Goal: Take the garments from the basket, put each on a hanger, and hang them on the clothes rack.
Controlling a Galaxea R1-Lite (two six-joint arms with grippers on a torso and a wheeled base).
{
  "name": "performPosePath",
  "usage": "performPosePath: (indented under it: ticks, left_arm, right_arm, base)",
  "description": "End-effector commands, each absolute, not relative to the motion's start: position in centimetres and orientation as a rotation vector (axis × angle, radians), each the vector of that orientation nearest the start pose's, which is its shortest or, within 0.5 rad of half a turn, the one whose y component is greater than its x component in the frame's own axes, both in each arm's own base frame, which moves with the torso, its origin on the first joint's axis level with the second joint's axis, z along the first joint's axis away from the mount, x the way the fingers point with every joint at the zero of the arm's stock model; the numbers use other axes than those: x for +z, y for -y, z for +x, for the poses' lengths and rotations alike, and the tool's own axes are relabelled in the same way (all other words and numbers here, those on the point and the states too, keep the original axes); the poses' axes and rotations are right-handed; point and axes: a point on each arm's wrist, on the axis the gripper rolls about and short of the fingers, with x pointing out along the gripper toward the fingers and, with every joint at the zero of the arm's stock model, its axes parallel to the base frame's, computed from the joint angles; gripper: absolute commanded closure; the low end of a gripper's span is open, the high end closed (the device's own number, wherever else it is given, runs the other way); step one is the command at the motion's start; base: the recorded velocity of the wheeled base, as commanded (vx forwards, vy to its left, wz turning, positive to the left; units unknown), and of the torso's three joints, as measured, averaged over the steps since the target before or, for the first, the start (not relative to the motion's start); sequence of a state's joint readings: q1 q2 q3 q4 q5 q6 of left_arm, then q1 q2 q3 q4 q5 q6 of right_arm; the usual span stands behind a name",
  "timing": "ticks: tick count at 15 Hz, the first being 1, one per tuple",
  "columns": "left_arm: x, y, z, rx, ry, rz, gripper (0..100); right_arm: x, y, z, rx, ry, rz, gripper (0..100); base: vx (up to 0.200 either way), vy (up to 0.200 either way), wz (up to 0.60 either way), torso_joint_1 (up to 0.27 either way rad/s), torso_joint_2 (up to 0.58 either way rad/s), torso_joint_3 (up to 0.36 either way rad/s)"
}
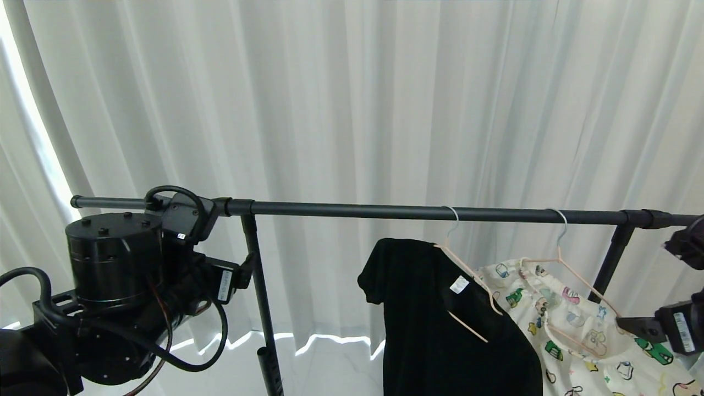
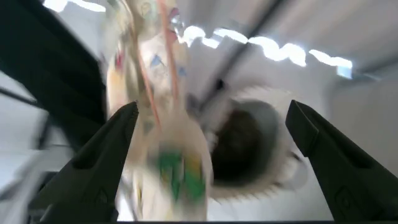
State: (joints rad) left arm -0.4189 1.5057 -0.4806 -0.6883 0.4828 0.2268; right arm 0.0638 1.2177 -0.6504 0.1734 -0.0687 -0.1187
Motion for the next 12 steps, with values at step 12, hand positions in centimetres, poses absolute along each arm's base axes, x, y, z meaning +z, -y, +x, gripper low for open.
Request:
performPosePath:
  ticks: [12]
  left_arm:
    - [15.3, 3.1, 19.0, 0.213, -0.333, 0.329, 0]
  right_arm:
    - [21.0, 1.6, 10.8, -0.145, -0.653, -0.293, 0]
  base:
    - [0.0, 0.0, 0.0, 0.0, 0.0, 0.0]
